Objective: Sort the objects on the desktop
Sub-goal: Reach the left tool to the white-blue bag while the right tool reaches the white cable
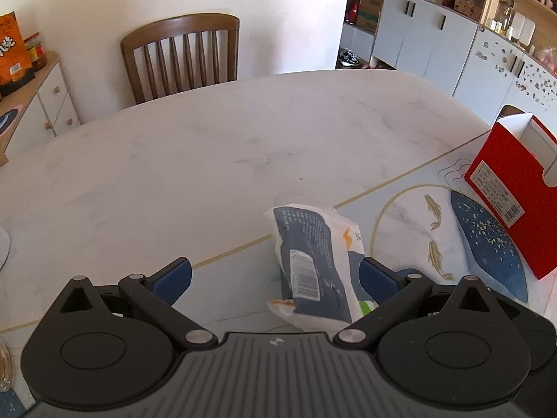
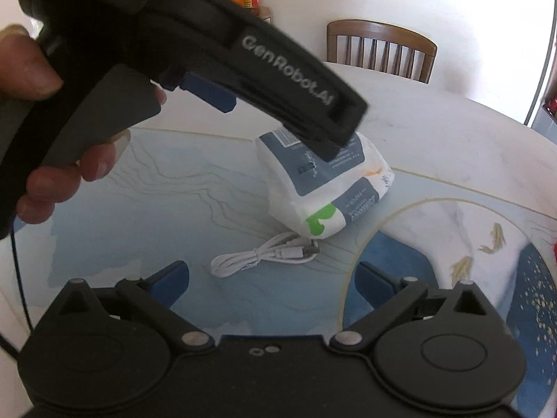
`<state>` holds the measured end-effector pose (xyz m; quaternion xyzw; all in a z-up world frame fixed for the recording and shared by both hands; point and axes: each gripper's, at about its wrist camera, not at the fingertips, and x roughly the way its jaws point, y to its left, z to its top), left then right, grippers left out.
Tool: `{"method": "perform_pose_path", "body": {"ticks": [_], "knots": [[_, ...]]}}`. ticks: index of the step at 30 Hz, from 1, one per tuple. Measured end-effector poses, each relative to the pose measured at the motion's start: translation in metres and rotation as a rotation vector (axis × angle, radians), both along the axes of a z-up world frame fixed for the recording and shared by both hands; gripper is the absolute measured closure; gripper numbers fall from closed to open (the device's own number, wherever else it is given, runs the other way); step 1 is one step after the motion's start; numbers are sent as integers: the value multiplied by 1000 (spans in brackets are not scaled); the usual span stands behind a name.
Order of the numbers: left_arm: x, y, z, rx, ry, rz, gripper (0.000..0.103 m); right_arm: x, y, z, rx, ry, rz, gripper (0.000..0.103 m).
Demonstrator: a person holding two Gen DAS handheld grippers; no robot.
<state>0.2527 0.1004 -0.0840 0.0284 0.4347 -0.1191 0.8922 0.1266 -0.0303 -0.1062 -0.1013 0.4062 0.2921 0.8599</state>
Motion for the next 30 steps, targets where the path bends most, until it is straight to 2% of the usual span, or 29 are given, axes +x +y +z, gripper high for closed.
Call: {"method": "perform_pose_path", "body": {"ticks": [9, 16, 21, 29, 30], "knots": [[12, -12, -16, 13, 23, -37, 0, 11, 8, -11, -19, -13, 10, 2], [21, -13, -29, 9, 46, -28, 3, 10, 14, -13, -27, -39, 21, 1], [24, -9, -36, -29, 73, -27, 19, 11, 15, -13, -23, -44, 21, 1], [22, -16, -37, -89, 83, -79, 65, 8, 17, -12, -18, -54, 31, 5], [21, -17, -37, -91, 81, -79, 67, 8, 18, -12, -18, -55, 36, 7]]}}
